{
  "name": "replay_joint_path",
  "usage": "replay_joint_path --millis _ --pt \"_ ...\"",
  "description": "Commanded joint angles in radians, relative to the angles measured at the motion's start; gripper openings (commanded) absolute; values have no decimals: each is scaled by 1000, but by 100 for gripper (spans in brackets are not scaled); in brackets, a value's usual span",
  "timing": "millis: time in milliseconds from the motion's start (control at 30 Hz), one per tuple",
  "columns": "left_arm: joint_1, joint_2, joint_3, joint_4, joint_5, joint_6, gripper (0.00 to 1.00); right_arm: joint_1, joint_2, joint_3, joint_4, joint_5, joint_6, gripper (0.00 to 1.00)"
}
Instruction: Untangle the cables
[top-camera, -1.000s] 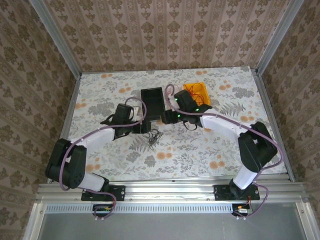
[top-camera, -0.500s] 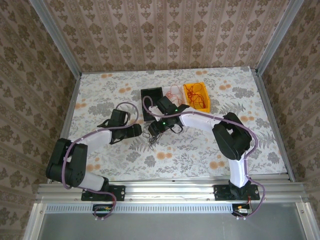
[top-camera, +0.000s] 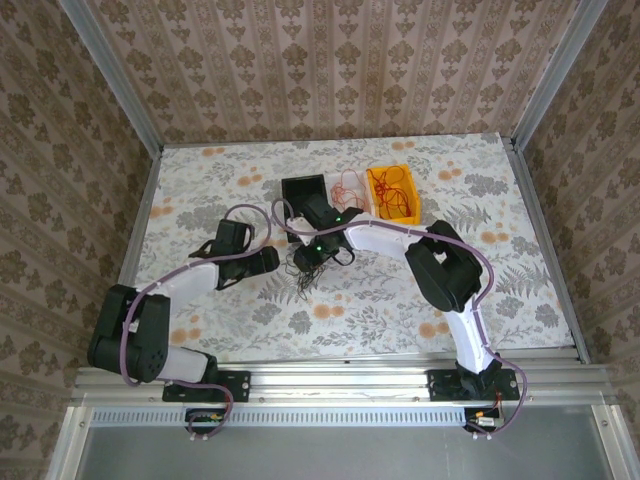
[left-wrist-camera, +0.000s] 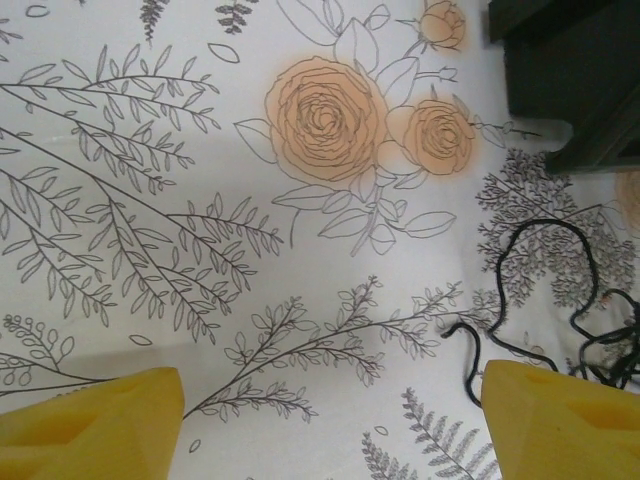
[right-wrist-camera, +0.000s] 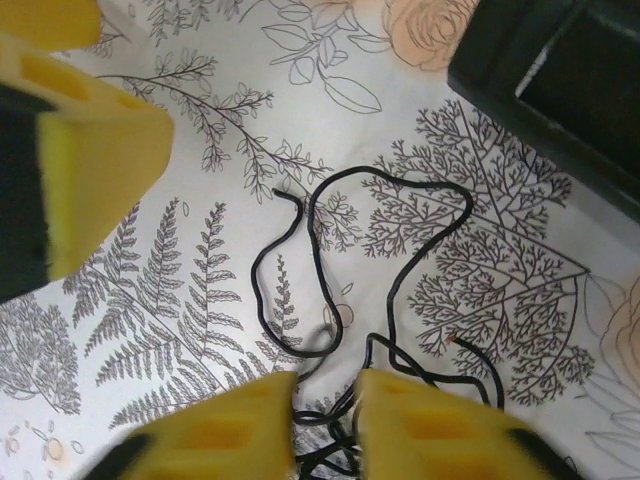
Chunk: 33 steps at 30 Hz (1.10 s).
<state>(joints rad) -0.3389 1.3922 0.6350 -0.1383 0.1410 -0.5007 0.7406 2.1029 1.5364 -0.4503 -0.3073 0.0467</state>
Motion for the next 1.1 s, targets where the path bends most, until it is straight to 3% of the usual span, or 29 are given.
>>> replay_joint_path --millis 0,133,367,467,567,800,1000,1067 --pt "-10 -25 -11 8 74 57 77 2 -10 -1 -12 33 -13 7" --pt "-84 -54 -11 40 155 163 76 -34 -131 -105 59 31 24 1" --pt "-206 0 42 53 213 282 75 -173 -316 -291 169 -117 211 1" --pt "-242 86 95 55 153 300 73 -204 -344 -342 189 -139 244 1" --pt "-260 163 145 71 70 283 63 -218 -361 -368 183 -136 246 1" --pt "-289 289 230 59 -130 298 59 -234 -396 -398 187 -139 251 2" --pt "-304 372 262 58 -128 298 48 -234 -415 -404 180 -140 251 2" --pt "-308 393 265 62 -124 293 38 -237 -427 -408 177 -131 251 1"
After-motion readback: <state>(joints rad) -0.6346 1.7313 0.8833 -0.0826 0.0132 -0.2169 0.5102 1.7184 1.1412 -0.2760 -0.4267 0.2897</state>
